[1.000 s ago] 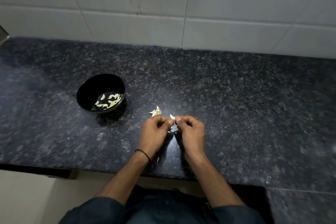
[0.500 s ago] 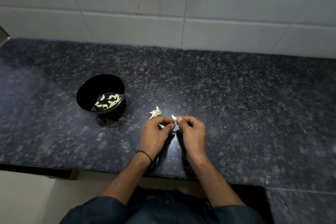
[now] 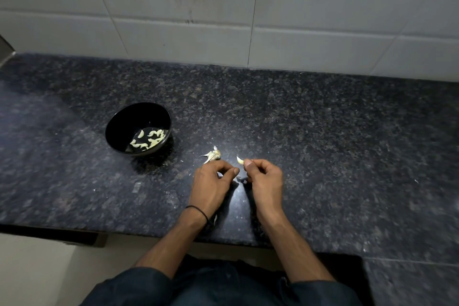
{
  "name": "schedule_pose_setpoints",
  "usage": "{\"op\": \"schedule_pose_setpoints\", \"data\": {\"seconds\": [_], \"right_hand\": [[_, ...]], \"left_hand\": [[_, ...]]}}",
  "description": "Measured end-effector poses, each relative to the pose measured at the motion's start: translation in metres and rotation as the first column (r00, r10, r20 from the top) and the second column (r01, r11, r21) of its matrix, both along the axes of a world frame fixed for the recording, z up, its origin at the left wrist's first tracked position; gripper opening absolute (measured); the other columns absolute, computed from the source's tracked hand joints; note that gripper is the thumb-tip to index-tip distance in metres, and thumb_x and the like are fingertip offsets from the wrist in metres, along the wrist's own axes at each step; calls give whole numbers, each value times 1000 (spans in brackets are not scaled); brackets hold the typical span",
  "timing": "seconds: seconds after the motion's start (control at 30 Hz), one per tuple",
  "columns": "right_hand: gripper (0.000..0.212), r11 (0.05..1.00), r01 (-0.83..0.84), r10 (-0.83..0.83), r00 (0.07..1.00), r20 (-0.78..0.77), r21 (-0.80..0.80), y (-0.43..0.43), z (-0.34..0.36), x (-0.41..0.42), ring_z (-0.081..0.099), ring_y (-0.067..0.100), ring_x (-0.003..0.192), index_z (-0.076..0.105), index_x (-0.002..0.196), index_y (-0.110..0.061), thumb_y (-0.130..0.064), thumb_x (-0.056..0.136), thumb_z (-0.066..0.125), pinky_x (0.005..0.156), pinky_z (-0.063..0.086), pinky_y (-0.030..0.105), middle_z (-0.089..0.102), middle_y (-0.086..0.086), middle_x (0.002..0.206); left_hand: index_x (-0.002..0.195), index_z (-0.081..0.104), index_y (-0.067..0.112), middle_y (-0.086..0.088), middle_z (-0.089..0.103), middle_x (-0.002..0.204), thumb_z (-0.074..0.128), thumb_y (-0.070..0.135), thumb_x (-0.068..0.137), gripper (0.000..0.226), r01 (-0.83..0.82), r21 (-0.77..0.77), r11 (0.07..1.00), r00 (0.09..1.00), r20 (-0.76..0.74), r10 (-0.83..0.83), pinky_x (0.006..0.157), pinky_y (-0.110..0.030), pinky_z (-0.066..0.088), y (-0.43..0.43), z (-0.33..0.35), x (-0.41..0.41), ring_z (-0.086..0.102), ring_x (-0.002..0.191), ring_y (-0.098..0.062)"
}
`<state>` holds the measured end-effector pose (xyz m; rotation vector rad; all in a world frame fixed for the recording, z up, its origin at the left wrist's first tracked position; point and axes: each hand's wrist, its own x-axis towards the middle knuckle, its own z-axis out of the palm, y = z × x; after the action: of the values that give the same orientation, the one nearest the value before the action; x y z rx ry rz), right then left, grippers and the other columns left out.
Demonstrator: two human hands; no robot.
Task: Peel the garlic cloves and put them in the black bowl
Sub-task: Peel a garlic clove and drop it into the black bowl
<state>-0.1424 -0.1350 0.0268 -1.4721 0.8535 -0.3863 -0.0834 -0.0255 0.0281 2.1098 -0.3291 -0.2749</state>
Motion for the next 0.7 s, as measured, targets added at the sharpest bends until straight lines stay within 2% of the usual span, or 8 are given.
{"op": "schedule_pose_setpoints", "data": {"seconds": [0.17,0.3,0.4,0.43,0.53,0.6,0.63,0.7], "right_hand": [[15,1000,-6,6,1000,-2,-23,1,1,-1,61,3,67,76,84,-23,-26,95,67,76,54,38,72,-9,73],[15,1000,-2,2,1000,-1,-17,1,0,-1,63,6,70,76,84,-22,-25,95,67,79,55,42,73,-7,75],[15,1000,11,-11,1000,5,-29,1,0,-2,62,5,69,76,84,-22,-25,95,67,77,54,40,72,-9,74],[15,999,13,-13,1000,9,-32,1,0,-2,60,4,67,76,84,-22,-24,96,67,74,53,38,72,-9,73],[15,999,7,-6,1000,24,-52,2,1,-3,55,-1,61,75,83,-19,-21,96,67,67,48,29,67,-12,67],[14,998,-23,24,1000,18,-62,3,2,-4,56,-2,61,76,84,-18,-21,95,67,67,47,25,68,-12,67],[15,997,-49,49,999,9,-68,4,2,-4,58,-1,62,76,83,-19,-22,95,68,67,48,25,69,-10,69],[15,992,-100,100,995,-2,-71,4,1,-3,61,2,66,75,83,-19,-24,95,69,69,50,26,72,-7,72]], "left_hand": [[85,75,21,16,69,77,73,13,86,8,29,12,1000,999,20,-29,62,-8,42,2,2,-1,58,65,7],[78,70,23,8,70,68,70,31,90,15,6,-32,999,1000,-14,-7,63,-31,51,4,-1,0,65,63,-7],[85,68,25,12,68,74,71,18,88,8,15,-14,1000,999,50,-14,63,-26,45,6,1,0,55,58,-2],[90,67,25,14,67,81,70,11,86,14,26,-20,999,996,91,-24,65,-24,45,7,2,-1,53,60,-3],[112,65,24,14,59,110,69,4,86,33,109,-69,992,972,215,-92,75,-15,44,13,7,0,55,77,-4],[123,64,26,12,53,127,71,8,87,40,179,-27,984,944,286,-164,87,-13,43,16,8,5,55,102,-4],[123,66,27,11,53,129,72,11,88,39,202,15,979,923,330,-196,93,-16,42,17,7,8,54,112,-6],[114,71,26,11,60,121,73,14,89,28,218,71,973,889,398,-228,95,-22,40,19,4,10,54,110,-11]]}}
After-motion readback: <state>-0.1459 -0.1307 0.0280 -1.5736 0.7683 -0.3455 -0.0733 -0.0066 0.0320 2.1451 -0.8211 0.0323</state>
